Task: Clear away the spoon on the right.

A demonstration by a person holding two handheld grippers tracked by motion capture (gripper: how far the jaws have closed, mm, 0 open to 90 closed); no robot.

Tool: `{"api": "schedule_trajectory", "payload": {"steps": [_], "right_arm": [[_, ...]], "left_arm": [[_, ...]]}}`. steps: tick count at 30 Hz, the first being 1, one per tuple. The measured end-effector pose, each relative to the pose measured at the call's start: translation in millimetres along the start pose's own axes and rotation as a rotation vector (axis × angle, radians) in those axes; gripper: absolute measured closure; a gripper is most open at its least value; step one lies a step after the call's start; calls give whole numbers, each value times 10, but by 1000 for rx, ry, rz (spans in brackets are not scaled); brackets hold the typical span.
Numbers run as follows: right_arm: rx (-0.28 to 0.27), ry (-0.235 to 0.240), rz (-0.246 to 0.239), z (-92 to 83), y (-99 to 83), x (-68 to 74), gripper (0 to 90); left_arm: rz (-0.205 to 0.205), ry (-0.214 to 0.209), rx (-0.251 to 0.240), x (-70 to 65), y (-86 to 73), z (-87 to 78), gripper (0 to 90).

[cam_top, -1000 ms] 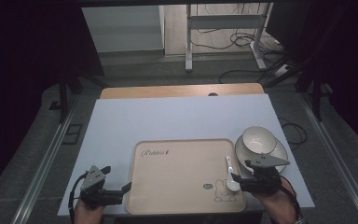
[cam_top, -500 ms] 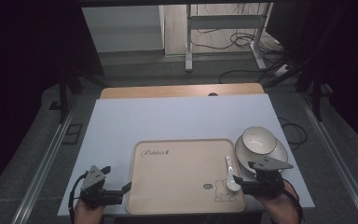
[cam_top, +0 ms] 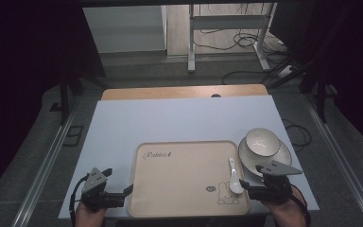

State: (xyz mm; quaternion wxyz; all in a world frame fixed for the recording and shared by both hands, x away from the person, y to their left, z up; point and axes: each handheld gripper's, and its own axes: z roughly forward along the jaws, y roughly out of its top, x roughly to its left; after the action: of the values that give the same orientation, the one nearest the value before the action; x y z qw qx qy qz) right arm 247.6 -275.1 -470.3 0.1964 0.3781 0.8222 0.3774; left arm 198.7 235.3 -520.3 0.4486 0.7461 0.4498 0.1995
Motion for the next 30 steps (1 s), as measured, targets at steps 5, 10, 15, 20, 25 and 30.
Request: {"api": "schedule_trajectory", "payload": {"steps": [5, 10, 15, 20, 25, 30], "right_arm": [[0, -3, 1, -23, -26, -5, 201], [-2, -13, 5, -48, -59, -15, 180], [-7, -24, 14, -91, -79, -18, 149], [-24, -40, 7, -139, -83, -2, 108], [-33, -48, 4, -179, -99, 0, 81], [-33, -52, 7, -196, -132, -20, 69]], "left_arm": [[0, 1, 1, 0, 0, 1, 0], [-1, 1, 1, 1, -1, 1, 0], [0, 1, 2, 0, -1, 2, 0], [-2, 2, 0, 1, -1, 0, 0], [-2, 3, -1, 1, -1, 0, 0], [-3, 4, -4, 1, -1, -1, 0]]}}
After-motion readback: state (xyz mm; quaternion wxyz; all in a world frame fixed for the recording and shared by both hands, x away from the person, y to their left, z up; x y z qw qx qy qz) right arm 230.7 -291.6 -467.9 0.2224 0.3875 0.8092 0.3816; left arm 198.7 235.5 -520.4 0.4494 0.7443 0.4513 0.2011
